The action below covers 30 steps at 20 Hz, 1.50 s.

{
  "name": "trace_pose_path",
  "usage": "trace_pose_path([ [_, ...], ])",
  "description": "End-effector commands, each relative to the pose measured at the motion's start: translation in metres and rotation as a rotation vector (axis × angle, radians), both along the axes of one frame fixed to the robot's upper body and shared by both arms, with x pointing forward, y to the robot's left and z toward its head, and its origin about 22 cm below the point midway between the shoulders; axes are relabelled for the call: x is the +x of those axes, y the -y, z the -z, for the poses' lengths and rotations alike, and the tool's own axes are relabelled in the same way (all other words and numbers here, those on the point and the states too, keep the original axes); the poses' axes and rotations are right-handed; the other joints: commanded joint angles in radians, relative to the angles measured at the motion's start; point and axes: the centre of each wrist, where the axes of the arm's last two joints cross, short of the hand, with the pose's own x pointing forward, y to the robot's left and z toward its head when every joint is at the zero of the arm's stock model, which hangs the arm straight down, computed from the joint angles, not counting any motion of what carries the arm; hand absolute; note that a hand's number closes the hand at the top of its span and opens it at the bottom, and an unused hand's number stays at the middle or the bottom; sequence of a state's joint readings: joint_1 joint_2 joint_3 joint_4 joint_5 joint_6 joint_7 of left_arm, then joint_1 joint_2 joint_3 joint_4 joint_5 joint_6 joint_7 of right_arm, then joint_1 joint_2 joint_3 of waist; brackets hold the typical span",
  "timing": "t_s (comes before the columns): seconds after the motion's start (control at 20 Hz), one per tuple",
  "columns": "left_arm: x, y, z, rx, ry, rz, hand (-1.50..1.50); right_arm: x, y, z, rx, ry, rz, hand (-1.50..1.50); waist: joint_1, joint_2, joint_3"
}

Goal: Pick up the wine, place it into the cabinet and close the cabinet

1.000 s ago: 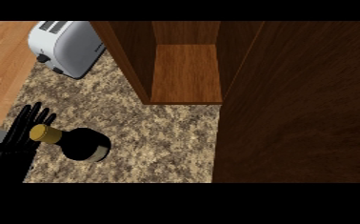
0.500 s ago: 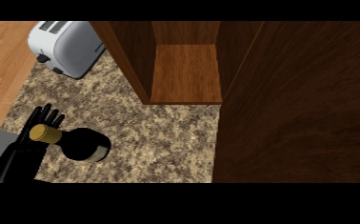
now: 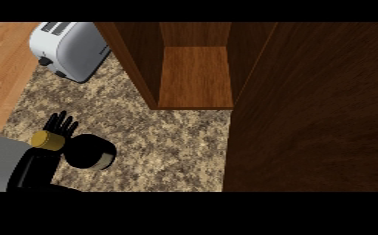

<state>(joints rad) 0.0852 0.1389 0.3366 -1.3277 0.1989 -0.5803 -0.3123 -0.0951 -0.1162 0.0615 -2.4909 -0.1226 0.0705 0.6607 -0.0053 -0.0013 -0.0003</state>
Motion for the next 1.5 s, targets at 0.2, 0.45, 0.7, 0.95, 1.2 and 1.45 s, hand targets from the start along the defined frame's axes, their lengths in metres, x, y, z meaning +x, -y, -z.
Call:
trace_pose_path([
  [0.2,0.009,0.003,0.0,-0.007,-0.023,0.009,-1.5,-0.024,0.004,-0.005,0.033,0.049,-0.047,-1.5,0.004,0.0,0.001],
  [0.45,0.023,-0.01,0.02,-0.029,-0.033,0.024,-1.5,-0.037,0.008,-0.016,0.027,0.048,-0.068,-1.5,-0.007,0.001,0.0],
  [0.7,0.002,0.012,0.037,-0.041,-0.025,0.024,-1.5,-0.02,0.004,-0.005,0.024,0.047,-0.049,-1.5,0.003,0.0,0.0],
  [0.95,0.018,0.018,0.03,-0.104,-0.021,0.054,-1.5,-0.032,0.008,-0.004,0.029,0.033,-0.065,-1.5,0.0,-0.001,0.001],
  [1.2,0.013,0.017,0.048,-0.132,-0.022,0.161,1.5,-0.031,0.002,-0.002,0.048,0.038,-0.065,-1.5,-0.003,0.0,0.0],
  [1.45,0.033,0.034,0.033,-0.034,0.037,0.188,1.5,-0.026,0.005,-0.023,0.03,0.047,-0.053,-1.5,0.001,-0.001,0.0],
])
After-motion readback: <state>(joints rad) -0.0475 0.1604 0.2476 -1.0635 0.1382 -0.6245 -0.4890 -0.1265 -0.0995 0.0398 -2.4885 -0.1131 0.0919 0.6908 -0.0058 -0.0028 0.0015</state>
